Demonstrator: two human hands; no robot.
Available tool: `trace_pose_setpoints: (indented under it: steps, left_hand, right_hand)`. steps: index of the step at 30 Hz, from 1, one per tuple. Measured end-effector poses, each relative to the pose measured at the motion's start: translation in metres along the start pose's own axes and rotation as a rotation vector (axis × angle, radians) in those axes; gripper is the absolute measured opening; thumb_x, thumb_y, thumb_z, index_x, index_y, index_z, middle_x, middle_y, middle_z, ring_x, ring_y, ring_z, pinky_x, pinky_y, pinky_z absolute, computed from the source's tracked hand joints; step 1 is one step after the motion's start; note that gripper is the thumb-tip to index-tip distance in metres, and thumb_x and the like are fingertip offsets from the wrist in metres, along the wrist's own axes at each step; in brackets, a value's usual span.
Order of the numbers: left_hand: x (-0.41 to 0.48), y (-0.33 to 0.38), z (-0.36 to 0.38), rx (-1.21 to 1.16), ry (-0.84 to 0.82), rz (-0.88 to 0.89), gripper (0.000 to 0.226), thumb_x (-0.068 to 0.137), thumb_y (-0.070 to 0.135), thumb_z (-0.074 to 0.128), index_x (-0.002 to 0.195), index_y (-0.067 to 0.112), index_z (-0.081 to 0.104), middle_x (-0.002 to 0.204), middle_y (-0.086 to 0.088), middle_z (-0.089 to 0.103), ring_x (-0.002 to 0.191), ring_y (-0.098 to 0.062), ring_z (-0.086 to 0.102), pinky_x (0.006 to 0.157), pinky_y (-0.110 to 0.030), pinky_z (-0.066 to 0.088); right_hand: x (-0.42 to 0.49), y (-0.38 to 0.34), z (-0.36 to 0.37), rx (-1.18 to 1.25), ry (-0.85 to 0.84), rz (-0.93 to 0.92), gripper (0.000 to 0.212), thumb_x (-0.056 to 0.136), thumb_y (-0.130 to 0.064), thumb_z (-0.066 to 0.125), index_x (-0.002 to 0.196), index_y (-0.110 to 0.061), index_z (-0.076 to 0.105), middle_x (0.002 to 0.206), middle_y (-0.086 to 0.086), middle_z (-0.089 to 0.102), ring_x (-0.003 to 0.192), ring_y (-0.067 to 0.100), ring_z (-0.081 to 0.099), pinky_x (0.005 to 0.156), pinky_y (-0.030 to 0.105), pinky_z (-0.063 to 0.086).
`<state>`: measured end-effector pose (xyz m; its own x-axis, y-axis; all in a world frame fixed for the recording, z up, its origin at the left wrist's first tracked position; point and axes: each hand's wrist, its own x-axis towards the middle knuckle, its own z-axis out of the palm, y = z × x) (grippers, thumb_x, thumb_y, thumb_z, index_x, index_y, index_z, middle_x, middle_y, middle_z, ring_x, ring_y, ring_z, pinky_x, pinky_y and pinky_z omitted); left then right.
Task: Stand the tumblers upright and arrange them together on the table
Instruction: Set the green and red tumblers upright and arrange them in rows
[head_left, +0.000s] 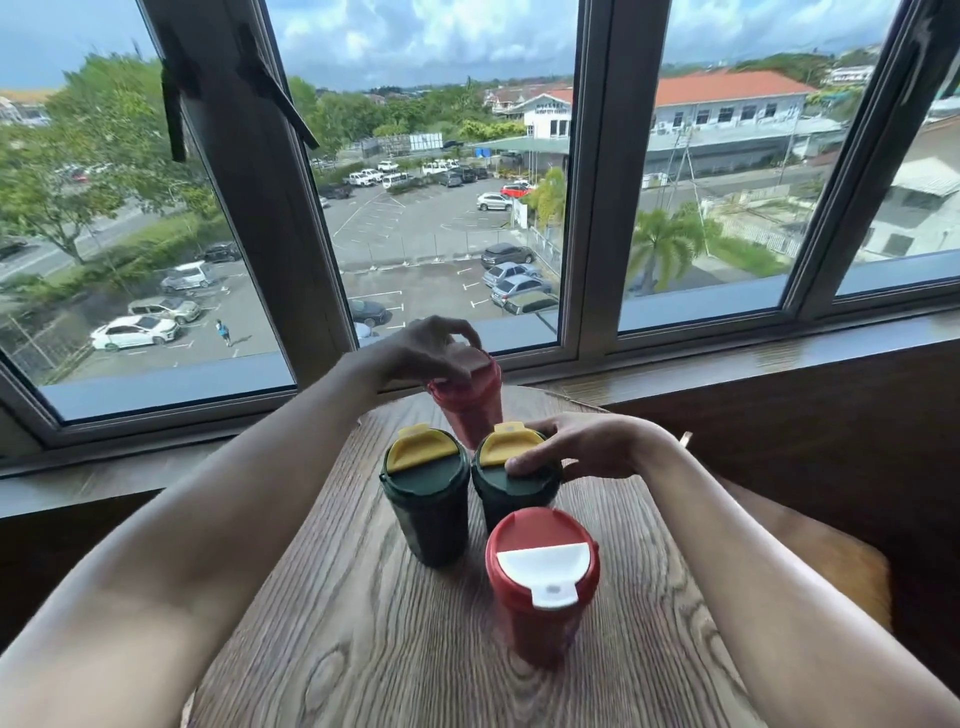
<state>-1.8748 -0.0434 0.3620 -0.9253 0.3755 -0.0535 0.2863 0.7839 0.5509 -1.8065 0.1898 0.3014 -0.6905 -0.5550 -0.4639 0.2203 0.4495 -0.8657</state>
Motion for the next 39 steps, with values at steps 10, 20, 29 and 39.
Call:
trace_pose_setpoints:
  steps: [10, 20, 29, 39]
  left_hand:
    - [-0.117, -0.039, -0.047, -0.201, 0.443, -0.253, 0.045, 0.057, 0.041, 0.078, 0.1, 0.028, 0.07, 0.095, -0.007, 0.067, 0.076, -0.022, 0.066, 0.048, -0.026, 0.055]
    - [-0.21, -0.02, -0.018, -0.18, 0.406, -0.607, 0.026, 0.074, 0.03, 0.077, 0.099, 0.025, 0.072, 0.098, -0.008, 0.07, 0.068, -0.024, 0.071, 0.042, -0.022, 0.055]
    - [-0.24, 0.003, 0.043, -0.329, 0.32, -0.672, 0.022, 0.068, 0.029, 0.077, 0.087, 0.02, 0.068, 0.085, -0.011, 0.072, 0.062, -0.031, 0.075, 0.065, -0.045, 0.064]
    - [-0.262, -0.034, 0.083, -0.719, 0.187, -0.33, 0.064, 0.071, 0.046, 0.08, 0.129, 0.029, 0.055, 0.112, 0.005, 0.069, 0.105, -0.013, 0.063, 0.083, -0.029, 0.048]
  right_hand:
    - [0.001, -0.017, -0.001, -0.182, -0.032, -0.038, 0.04, 0.076, -0.026, 0.081, 0.113, -0.028, 0.065, 0.112, -0.006, 0.068, 0.11, 0.012, 0.06, 0.087, 0.029, 0.047]
    - [0.026, -0.071, 0.051, -0.597, 0.178, -0.356, 0.048, 0.08, -0.04, 0.075, 0.121, -0.017, 0.063, 0.115, 0.002, 0.065, 0.106, 0.016, 0.062, 0.09, 0.026, 0.049]
    - [0.047, -0.076, 0.069, -0.737, 0.188, -0.299, 0.06, 0.074, -0.047, 0.078, 0.124, -0.019, 0.062, 0.118, 0.006, 0.066, 0.106, 0.022, 0.062, 0.099, 0.037, 0.047]
    - [0.038, -0.076, 0.071, -0.714, 0.179, -0.305, 0.056, 0.077, -0.041, 0.077, 0.128, -0.024, 0.059, 0.121, 0.005, 0.061, 0.11, 0.021, 0.059, 0.1, 0.034, 0.043]
